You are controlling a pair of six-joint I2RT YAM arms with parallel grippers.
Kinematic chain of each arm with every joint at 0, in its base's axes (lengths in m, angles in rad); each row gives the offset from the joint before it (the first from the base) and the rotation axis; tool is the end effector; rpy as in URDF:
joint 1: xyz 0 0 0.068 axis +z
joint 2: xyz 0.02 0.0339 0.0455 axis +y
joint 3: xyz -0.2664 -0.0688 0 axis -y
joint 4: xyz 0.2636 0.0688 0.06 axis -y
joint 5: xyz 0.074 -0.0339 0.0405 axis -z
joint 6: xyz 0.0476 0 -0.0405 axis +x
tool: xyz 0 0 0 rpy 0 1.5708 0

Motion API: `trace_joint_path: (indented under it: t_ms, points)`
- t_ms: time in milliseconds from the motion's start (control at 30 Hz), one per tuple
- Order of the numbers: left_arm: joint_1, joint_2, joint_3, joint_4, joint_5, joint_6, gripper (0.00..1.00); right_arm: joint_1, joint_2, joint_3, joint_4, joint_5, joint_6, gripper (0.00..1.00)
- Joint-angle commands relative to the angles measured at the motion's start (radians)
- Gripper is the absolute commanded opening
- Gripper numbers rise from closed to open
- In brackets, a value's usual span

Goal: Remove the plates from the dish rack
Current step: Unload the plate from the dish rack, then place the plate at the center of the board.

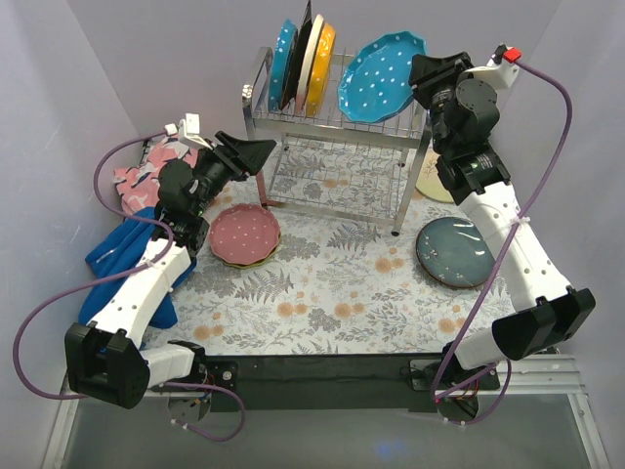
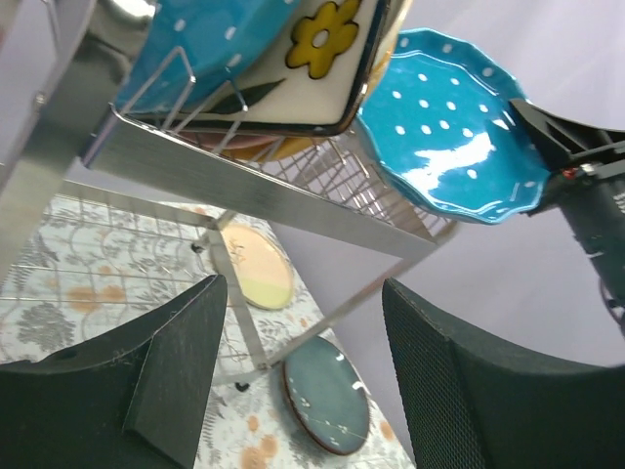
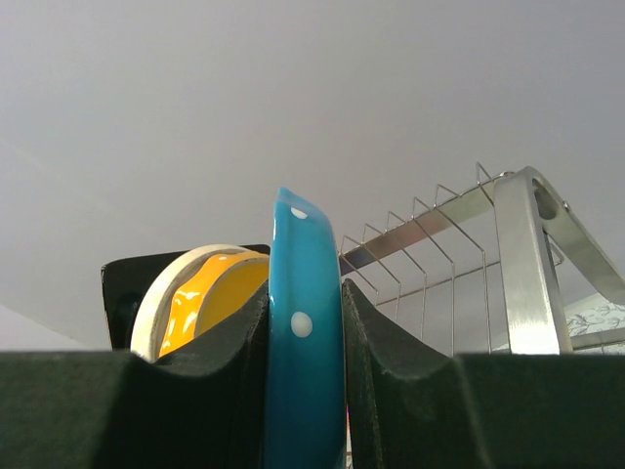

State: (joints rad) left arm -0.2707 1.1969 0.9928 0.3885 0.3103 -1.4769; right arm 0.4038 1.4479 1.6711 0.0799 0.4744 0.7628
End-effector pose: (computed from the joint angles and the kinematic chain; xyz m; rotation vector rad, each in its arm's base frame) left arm 0.2951 -0.0970 0.3887 -0.6545 1.4776 -1.6253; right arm 0.3232 0.1144 0.5295 0.6365 1.1727 0.6940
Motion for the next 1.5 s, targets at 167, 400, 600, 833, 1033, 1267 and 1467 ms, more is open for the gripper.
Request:
trace_joint_path:
  t_ms: [167,400,600,833,1033,1267,1467]
  points:
    - [-0.002,-0.043,0.035,0.018,0.098,-0.106,0.63,-0.022,-0.095,0.068,0.153,-0.051,0.128,0.01]
    - [-0.002,-0.060,0.010,-0.003,0.090,-0.106,0.63,-0.022,-0.118,0.065,0.138,-0.074,0.161,0.01]
    - [-0.002,-0.048,0.012,0.003,0.115,-0.131,0.63,-0.020,-0.147,0.026,0.130,-0.092,0.190,0.01]
    - [-0.004,-0.071,-0.008,-0.017,0.113,-0.134,0.63,-0.020,-0.231,-0.083,0.123,-0.244,0.283,0.01]
    - [-0.001,-0.131,0.062,-0.233,0.007,-0.034,0.63,-0.022,-0.354,-0.307,0.115,-0.396,0.412,0.01]
    - [0.021,-0.194,0.177,-0.506,-0.111,0.102,0.63,-0.020,-0.494,-0.534,0.141,-0.545,0.524,0.01]
    - [0.028,-0.206,0.244,-0.631,-0.100,0.207,0.63,-0.017,-0.586,-0.732,0.198,-0.617,0.527,0.01]
